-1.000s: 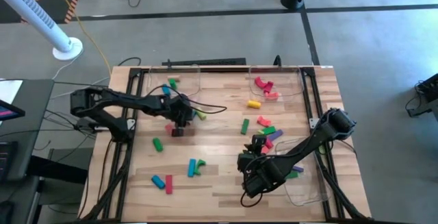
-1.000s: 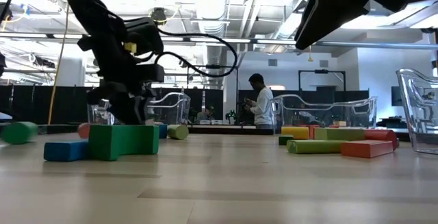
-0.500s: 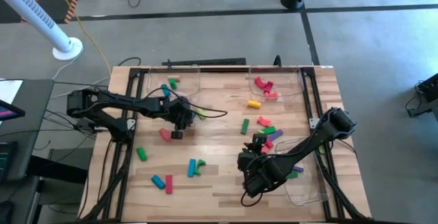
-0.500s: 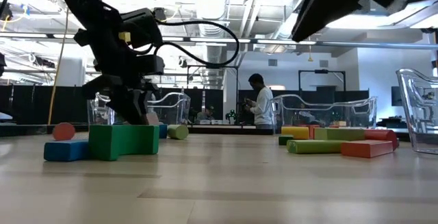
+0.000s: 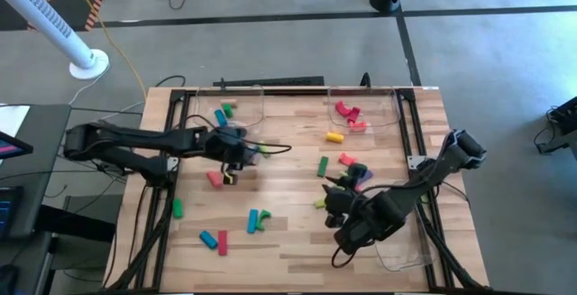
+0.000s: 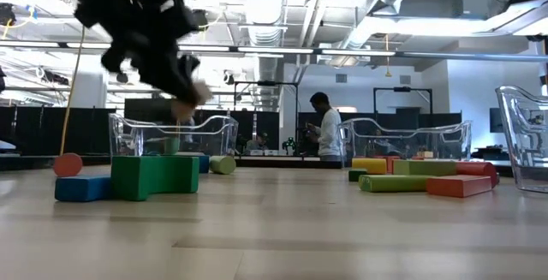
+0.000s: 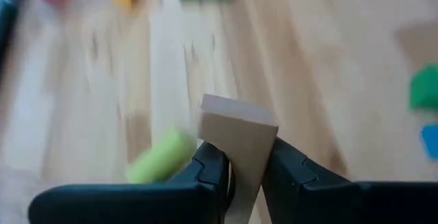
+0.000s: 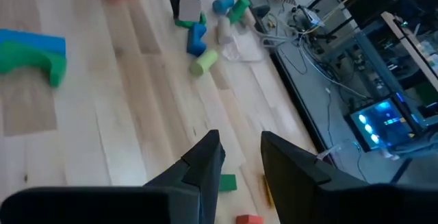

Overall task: Sort blocks by size
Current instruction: Put the brown arch block into the top right transparent bin

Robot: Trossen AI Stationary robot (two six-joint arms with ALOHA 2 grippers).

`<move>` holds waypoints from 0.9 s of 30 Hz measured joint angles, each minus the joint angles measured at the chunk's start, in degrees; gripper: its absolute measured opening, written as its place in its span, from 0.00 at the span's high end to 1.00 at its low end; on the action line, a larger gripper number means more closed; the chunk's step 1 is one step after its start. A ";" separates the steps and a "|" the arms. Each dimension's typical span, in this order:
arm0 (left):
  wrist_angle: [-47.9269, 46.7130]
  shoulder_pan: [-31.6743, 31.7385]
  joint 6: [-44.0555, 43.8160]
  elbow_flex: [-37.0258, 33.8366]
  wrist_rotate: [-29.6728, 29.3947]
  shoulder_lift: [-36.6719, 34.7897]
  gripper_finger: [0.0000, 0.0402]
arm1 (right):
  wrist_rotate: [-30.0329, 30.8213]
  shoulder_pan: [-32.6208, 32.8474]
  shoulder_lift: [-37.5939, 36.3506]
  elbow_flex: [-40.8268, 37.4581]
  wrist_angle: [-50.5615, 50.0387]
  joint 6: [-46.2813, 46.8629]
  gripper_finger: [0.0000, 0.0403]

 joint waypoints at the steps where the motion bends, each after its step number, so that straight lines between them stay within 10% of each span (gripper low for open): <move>1: 0.98 -0.78 -0.18 0.00 0.00 -1.25 0.86 | 0.17 0.00 -0.47 0.00 -0.04 -0.01 0.65; 21: 17.21 -15.10 1.23 0.04 1.11 -8.69 0.86 | 2.60 -0.63 -4.06 0.00 2.61 -6.53 0.49; 27: 16.55 -17.46 0.08 0.04 10.73 -9.74 0.86 | 2.33 -0.63 -4.05 0.00 4.30 -8.10 0.48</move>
